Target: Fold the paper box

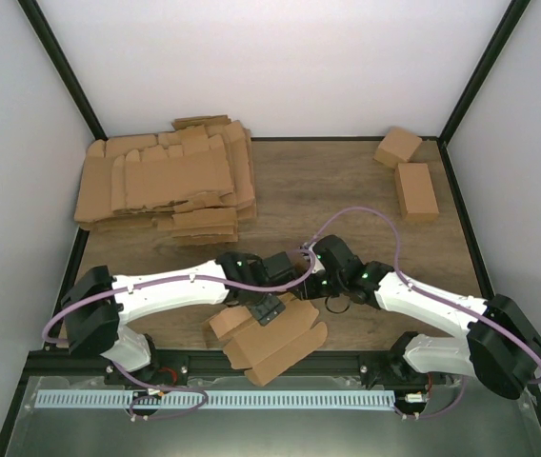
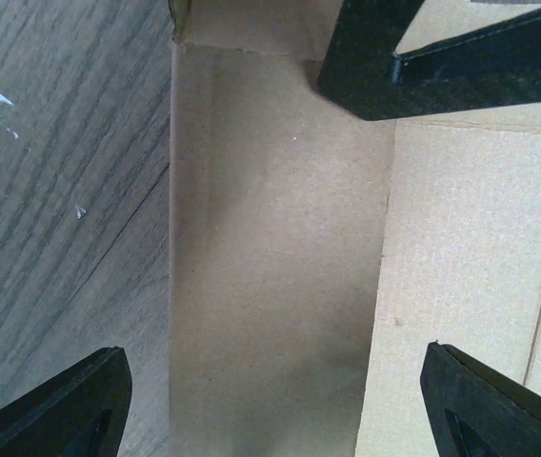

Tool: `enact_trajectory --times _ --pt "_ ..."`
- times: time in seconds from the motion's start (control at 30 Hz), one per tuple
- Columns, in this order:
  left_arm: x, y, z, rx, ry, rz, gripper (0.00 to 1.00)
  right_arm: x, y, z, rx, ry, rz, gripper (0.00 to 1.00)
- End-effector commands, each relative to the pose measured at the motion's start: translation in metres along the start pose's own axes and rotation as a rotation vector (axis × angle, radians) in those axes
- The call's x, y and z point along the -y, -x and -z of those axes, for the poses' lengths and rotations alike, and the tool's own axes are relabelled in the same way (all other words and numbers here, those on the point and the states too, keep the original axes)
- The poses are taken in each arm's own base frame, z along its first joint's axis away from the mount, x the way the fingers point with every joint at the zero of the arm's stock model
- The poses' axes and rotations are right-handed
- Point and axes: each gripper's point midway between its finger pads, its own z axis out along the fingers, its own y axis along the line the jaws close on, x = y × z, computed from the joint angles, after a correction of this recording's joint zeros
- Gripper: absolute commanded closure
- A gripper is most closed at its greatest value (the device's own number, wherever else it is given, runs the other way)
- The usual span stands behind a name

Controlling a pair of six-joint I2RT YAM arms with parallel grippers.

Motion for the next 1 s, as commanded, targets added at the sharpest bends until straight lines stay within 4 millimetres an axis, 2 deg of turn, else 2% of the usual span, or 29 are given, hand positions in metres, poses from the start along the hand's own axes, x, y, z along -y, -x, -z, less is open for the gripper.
enact_trajectory --times 0.0,0.2,0.43,0.63,0.8,0.97 --pt "-0.003 0.005 0.002 0.020 0.048 0.006 0.17 -0.009 0.012 0.004 0.034 0.027 0.008 0.66" --pt "-0.003 0.003 -0.003 0.006 0.057 0.008 0.22 -0.010 0.012 0.004 0.035 0.028 0.007 0.66" --pt "-0.001 0.000 -0.008 -0.015 0.053 0.004 0.33 -0.009 0.013 0.006 0.044 0.023 0.004 0.65" --pt "-0.002 0.001 -0.006 -0.012 0.057 0.008 0.41 -0.005 0.019 0.016 0.094 -0.011 0.003 0.61" --pt "-0.005 0.000 -0.006 -0.019 0.075 0.014 0.43 0.004 0.028 0.034 0.173 -0.082 0.005 0.57" --pt "-0.006 0.002 -0.005 -0.011 0.078 0.015 0.43 0.029 0.033 0.040 0.207 -0.226 -0.016 0.54"
